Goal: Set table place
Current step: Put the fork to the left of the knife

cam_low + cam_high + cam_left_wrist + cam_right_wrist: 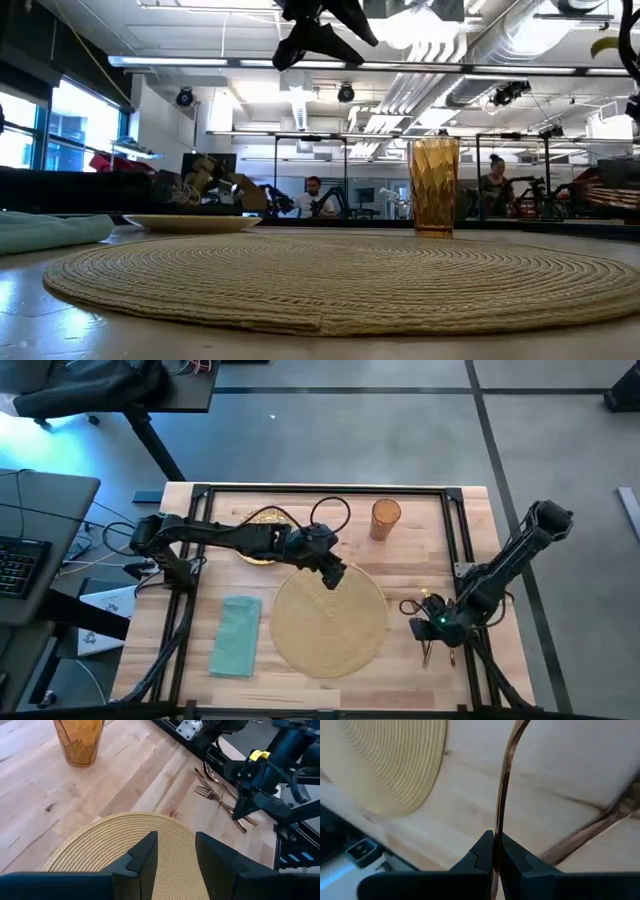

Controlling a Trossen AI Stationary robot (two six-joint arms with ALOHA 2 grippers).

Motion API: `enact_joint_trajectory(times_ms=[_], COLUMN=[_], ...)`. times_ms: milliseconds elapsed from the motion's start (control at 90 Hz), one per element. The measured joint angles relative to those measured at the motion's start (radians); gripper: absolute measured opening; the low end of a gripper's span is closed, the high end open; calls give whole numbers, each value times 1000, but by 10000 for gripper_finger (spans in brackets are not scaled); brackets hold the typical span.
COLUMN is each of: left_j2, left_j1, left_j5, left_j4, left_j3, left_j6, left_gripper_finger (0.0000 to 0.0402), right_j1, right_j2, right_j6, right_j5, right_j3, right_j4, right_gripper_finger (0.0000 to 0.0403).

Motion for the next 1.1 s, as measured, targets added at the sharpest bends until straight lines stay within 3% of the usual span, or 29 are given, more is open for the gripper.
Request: enact_joint_trajectory(times_ms=[333,700,1100], left_j2=[0,0,0], left_j1=[0,-2,-9], left_j5=[0,0,0], left_j4=[0,0,0], left_j3=[0,0,0], left_j6=[-1,-20,-20], left_gripper_finger=[117,117,117], right_j1=[-12,-12,-12], right_j2=[162,183,186], right_j6=[12,35,38], right_j5=[-98,-108,-136], right_j3=[0,3,3], right_j4=[48,51,34], right_gripper_finger=[0,4,119])
